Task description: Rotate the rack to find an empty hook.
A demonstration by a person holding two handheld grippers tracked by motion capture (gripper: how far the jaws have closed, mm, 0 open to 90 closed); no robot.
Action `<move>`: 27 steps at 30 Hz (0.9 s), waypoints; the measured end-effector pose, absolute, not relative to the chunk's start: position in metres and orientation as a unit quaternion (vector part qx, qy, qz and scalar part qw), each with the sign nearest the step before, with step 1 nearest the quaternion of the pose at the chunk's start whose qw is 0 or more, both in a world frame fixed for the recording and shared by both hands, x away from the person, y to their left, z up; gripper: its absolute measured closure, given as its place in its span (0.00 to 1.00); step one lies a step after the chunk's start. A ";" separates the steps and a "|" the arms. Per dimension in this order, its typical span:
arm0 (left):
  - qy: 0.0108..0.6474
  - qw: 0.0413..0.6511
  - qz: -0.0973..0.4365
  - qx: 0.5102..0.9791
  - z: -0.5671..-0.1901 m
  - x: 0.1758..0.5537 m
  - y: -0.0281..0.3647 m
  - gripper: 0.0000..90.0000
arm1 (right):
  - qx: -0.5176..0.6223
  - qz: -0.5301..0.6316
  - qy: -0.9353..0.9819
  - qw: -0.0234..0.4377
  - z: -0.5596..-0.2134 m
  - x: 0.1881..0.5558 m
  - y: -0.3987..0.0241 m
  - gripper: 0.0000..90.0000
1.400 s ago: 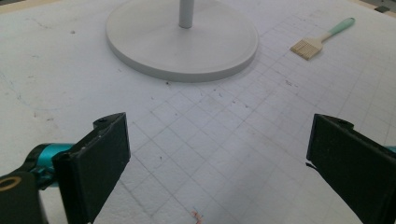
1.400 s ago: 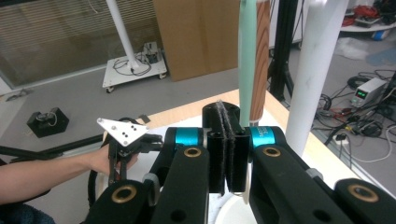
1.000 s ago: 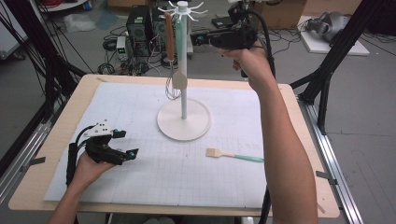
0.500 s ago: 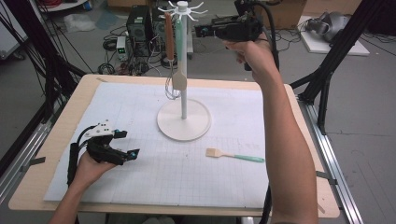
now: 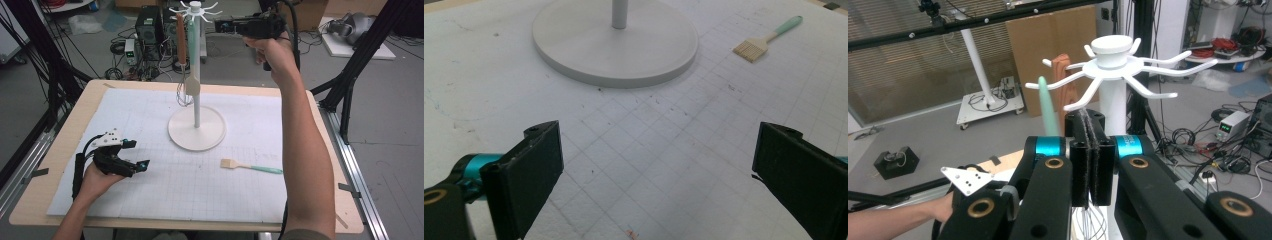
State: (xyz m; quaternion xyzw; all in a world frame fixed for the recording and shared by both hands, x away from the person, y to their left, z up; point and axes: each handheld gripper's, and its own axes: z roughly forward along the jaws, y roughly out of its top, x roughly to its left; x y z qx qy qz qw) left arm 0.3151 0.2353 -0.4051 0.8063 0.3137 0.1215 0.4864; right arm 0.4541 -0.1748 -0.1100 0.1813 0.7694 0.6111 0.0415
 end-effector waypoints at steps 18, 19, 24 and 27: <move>0.312 0.489 0.121 0.806 -0.404 0.314 0.235 0.07 | 0.169 0.606 0.776 0.043 -0.108 0.449 -0.159 0.99; 0.312 0.489 0.121 0.806 -0.404 0.314 0.235 0.07 | 0.169 0.606 0.776 0.044 -0.108 0.448 -0.158 0.99; 0.311 0.487 0.121 0.807 -0.404 0.315 0.235 0.07 | 0.165 0.602 0.780 0.046 -0.106 0.445 -0.151 0.99; 0.311 0.487 0.121 0.807 -0.404 0.314 0.235 0.07 | 0.162 0.599 0.783 0.049 -0.103 0.443 -0.146 0.99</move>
